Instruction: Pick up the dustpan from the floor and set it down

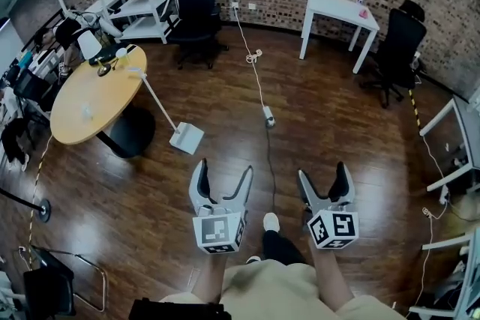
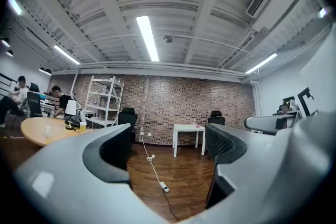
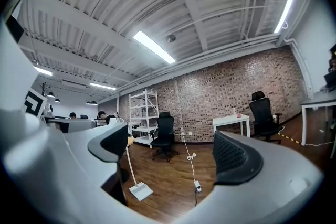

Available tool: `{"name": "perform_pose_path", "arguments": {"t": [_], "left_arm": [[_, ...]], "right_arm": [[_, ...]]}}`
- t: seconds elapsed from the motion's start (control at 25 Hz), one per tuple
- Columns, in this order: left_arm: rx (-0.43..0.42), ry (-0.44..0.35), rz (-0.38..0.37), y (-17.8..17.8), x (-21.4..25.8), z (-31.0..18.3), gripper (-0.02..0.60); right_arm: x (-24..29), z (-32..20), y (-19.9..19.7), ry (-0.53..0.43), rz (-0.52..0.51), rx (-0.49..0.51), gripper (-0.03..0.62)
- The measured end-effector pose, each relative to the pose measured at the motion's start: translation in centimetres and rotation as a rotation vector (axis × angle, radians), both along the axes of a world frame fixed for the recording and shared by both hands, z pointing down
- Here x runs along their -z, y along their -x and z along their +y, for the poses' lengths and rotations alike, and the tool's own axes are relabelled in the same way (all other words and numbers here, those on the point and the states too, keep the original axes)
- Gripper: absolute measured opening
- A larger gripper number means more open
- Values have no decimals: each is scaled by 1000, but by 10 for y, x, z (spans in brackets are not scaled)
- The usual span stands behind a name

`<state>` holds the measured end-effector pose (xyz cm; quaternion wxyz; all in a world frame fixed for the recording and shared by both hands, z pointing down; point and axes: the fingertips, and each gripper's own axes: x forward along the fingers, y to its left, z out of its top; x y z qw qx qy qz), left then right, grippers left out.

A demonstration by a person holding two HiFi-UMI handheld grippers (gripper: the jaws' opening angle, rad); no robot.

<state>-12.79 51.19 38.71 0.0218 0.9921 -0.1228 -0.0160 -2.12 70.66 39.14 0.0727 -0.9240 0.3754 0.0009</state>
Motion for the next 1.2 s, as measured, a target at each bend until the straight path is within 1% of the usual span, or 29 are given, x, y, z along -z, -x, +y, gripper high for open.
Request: {"name": "perform_pose_path", "arguments": {"t": [0.24,0.48,0.56,0.68,0.84,1.04,1.2], "left_arm": [[-8,-12,-26,-78,-7,-15,417],[-6,-33,-3,-174,10,-25,417],[-13,-50,10,-201,18,-20,414],[-33,-64,-4,-236,18,-17,414],[-44,-70,-43,-265,11,-23,414],[-26,-75,-51,-290,12,-42,414],[-12,-76,-57,-307,5,-68,414]], "right_arm": [[-10,-21,-74,-14,2,17,494],[-1,-30,-169,-37,31,31,492],[2,-30,-197,-47,30,47,492],[6,-37,-230,-55,32,68,492],[3,-47,-255,-38,38,80,492],[-5,-58,-285,-39,16,77,492],[-10,-82,-308,-44,6,82,492]]}}
